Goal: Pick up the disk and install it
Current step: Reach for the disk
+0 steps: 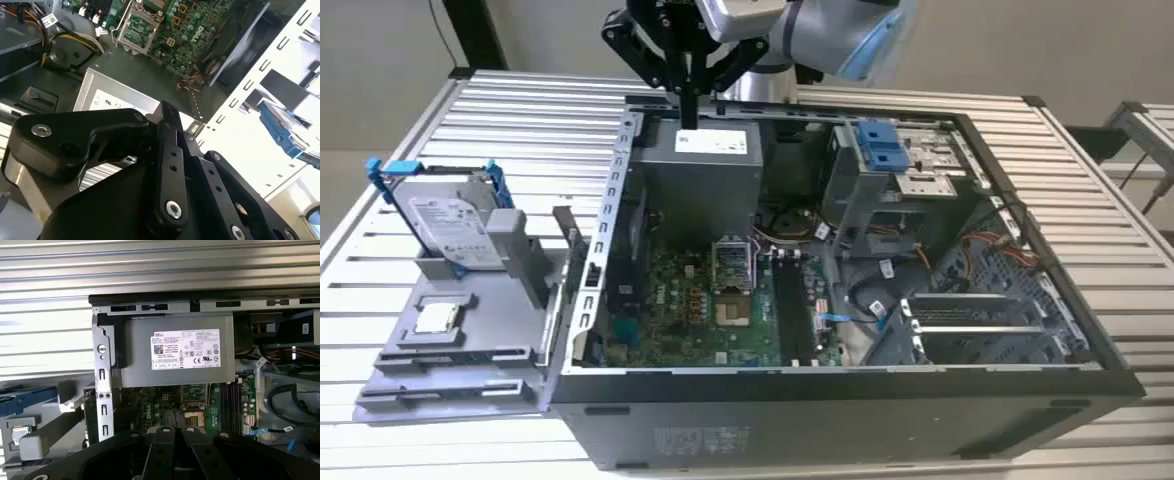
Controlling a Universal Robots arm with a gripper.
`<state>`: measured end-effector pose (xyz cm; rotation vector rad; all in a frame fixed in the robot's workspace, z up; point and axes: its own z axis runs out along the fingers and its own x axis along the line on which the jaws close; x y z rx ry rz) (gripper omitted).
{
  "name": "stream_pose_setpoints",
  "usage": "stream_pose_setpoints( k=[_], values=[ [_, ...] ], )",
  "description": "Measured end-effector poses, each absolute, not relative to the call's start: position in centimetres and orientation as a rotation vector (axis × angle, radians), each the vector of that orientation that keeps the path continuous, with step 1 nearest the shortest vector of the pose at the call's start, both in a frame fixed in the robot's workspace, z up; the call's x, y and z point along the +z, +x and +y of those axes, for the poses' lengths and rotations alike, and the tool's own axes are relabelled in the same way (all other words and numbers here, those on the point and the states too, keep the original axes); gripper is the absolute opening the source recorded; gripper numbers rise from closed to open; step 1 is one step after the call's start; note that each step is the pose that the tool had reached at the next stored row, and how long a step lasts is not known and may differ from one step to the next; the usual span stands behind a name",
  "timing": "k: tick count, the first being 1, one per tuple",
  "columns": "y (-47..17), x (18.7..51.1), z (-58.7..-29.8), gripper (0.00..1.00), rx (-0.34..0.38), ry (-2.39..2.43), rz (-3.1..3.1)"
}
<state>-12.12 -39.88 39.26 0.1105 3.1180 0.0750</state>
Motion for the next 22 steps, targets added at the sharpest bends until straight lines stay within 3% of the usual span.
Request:
stream_pose_setpoints(
  k=[22],
  values=[
    [-13.3, 39.3, -39.9, 0.0, 0.075, 0.11, 3.118]
  ],
)
